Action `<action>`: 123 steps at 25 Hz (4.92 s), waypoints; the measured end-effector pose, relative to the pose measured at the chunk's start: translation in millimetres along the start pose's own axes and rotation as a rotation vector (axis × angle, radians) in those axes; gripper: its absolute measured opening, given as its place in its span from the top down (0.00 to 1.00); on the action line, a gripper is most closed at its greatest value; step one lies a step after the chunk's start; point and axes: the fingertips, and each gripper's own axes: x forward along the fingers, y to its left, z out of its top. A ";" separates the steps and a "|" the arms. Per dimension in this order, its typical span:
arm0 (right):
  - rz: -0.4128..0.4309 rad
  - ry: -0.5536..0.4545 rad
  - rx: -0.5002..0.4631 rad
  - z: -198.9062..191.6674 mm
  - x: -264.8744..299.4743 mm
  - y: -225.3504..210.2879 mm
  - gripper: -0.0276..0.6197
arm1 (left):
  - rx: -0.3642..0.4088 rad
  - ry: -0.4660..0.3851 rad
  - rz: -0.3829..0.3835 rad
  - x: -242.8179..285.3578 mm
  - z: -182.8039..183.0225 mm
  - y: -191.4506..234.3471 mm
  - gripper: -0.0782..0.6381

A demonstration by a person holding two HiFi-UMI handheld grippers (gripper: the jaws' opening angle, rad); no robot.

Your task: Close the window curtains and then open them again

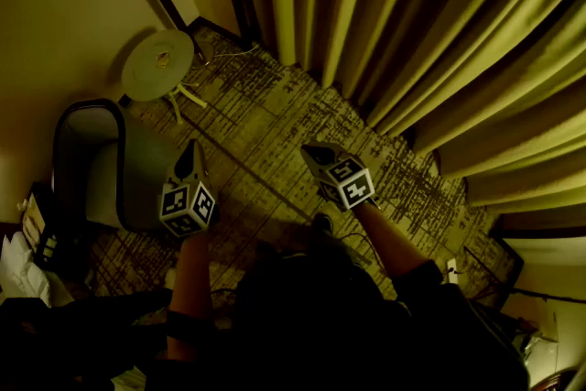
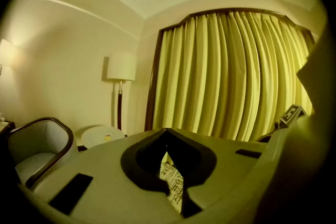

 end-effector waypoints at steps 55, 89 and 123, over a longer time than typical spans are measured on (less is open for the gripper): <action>-1.020 -0.203 0.397 6.7 -210.8 -393.2 0.96 | 0.306 0.100 -0.953 387.8 58.0 -433.7 0.88; -1.180 -0.688 -0.275 432.8 -395.6 -577.2 0.31 | 0.281 -0.157 -0.960 444.9 250.1 -655.2 0.88; -1.236 -0.534 -0.546 579.4 -333.8 -618.0 0.92 | 0.200 -0.186 -0.933 501.8 332.4 -623.1 0.88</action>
